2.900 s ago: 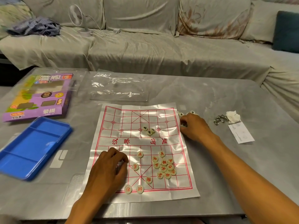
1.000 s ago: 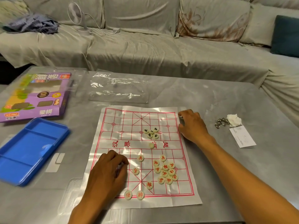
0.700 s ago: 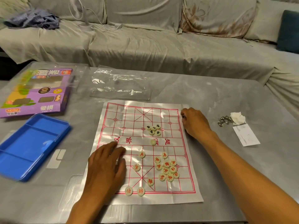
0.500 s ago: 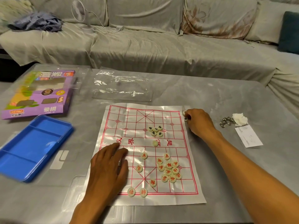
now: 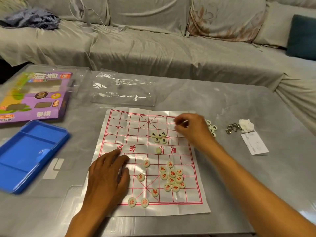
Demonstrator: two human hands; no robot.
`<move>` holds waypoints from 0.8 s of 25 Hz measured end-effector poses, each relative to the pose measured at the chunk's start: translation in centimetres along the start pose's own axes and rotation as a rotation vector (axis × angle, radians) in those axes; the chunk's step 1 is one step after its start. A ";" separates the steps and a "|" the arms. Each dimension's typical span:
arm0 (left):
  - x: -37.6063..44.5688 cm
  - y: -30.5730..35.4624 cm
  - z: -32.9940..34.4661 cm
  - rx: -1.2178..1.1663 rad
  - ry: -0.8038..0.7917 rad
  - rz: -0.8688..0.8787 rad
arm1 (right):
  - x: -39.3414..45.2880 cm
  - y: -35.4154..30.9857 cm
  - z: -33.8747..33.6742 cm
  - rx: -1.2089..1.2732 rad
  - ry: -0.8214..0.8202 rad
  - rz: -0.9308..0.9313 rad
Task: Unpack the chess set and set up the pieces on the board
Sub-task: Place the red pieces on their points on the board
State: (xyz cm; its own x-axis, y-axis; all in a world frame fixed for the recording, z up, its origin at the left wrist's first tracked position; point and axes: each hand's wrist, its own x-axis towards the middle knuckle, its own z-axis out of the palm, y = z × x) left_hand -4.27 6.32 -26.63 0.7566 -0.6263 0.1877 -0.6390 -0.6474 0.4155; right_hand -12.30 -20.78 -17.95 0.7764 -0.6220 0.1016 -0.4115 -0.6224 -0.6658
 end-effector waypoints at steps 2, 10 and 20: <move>-0.1 0.0 -0.2 -0.007 -0.013 -0.009 | -0.9 -2.5 3.0 0.056 -0.159 -0.070; -0.2 0.2 -0.2 -0.036 0.005 0.014 | 0.3 3.7 0.8 -0.274 0.123 0.071; -0.1 0.3 0.0 -0.038 0.030 0.022 | -0.4 3.7 -0.1 -0.276 0.132 -0.014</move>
State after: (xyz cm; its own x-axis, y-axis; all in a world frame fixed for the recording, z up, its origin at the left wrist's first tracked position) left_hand -4.54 6.23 -26.53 0.7468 -0.6263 0.2237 -0.6501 -0.6166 0.4440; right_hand -14.22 -22.89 -20.41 0.7220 -0.6572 0.2164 -0.5288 -0.7258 -0.4399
